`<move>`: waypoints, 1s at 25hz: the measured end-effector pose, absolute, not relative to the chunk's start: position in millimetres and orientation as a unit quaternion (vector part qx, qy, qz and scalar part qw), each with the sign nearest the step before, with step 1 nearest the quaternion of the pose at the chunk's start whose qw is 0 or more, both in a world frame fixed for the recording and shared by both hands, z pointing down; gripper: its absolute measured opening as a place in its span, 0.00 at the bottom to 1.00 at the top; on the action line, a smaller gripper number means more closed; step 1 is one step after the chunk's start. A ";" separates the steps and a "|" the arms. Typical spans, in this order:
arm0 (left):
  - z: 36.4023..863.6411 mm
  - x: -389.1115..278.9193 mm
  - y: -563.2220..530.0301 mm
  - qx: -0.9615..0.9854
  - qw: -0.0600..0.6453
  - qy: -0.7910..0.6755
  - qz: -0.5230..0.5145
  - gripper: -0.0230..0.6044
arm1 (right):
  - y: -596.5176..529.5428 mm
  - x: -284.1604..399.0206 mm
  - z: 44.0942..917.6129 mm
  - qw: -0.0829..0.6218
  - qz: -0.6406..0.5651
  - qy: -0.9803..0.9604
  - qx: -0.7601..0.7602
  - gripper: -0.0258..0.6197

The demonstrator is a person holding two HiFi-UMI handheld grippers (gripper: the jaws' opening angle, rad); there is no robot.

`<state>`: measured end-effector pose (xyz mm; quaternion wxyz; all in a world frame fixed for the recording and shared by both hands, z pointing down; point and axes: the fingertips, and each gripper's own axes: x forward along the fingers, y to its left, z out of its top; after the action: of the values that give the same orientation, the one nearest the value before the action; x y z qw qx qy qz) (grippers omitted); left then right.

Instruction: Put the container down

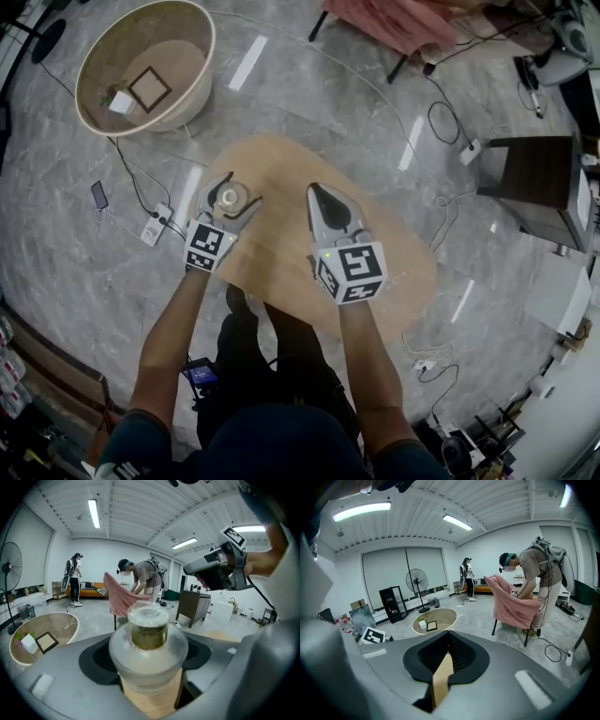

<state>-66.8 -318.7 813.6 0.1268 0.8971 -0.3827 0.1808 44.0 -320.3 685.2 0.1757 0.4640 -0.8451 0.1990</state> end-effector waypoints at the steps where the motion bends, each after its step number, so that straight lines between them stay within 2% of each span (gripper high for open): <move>1: 823.7 -67.8 -318.2 0.895 0.129 -0.384 0.185 0.57 | -320.6 42.3 690.5 0.177 0.200 -0.845 0.463 0.05; 14: 937.3 -78.2 -318.4 0.877 0.146 -0.399 0.226 0.57 | -333.8 27.4 771.6 0.184 0.211 -0.845 0.456 0.05; 25: 994.5 -76.7 -310.9 0.864 0.152 -0.409 0.252 0.57 | -331.2 21.9 831.7 0.198 0.236 -0.842 0.442 0.05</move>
<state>-76.7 -310.9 994.5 0.1522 0.8639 -0.4086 0.2521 21.9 -331.2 831.7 0.1979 0.4424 -0.8422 0.2360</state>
